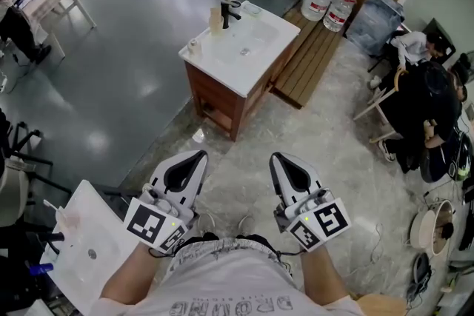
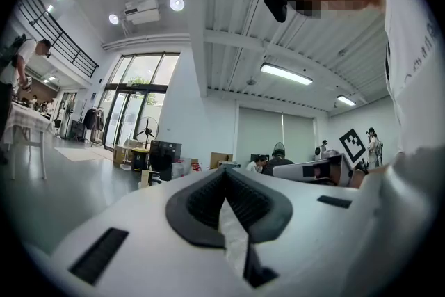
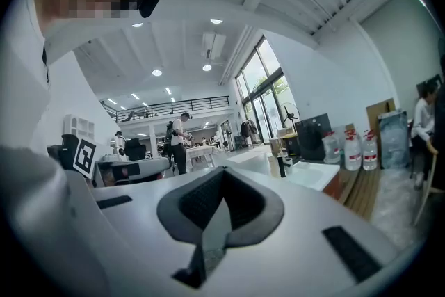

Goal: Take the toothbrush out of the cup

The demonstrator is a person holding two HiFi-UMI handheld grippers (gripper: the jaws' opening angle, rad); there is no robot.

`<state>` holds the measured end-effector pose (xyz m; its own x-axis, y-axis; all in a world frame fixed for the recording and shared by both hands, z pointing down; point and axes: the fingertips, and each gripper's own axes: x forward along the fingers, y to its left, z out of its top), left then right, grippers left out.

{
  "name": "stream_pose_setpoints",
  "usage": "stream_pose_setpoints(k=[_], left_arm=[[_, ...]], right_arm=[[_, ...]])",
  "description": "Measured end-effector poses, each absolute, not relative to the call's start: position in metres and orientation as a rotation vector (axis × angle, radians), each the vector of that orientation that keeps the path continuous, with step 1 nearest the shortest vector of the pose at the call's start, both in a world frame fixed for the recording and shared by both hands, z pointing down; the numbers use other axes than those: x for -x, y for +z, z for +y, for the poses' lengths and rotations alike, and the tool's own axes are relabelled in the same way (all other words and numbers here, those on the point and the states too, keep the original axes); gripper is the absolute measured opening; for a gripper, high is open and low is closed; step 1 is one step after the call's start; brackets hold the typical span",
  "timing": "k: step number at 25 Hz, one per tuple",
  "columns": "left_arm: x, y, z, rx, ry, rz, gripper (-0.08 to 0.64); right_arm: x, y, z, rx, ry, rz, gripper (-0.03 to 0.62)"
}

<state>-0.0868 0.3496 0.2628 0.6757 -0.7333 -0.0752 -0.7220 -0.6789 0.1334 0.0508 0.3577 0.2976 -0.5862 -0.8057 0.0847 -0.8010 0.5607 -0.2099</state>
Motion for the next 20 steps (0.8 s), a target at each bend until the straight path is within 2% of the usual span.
stream_pose_setpoints(k=[20], left_arm=[[0.084, 0.2595, 0.3509, -2.808, -0.169, -1.216, 0.02]], right_arm=[[-0.0498, 0.2941, 0.3583, 1.432, -0.315, 2.78, 0.006]])
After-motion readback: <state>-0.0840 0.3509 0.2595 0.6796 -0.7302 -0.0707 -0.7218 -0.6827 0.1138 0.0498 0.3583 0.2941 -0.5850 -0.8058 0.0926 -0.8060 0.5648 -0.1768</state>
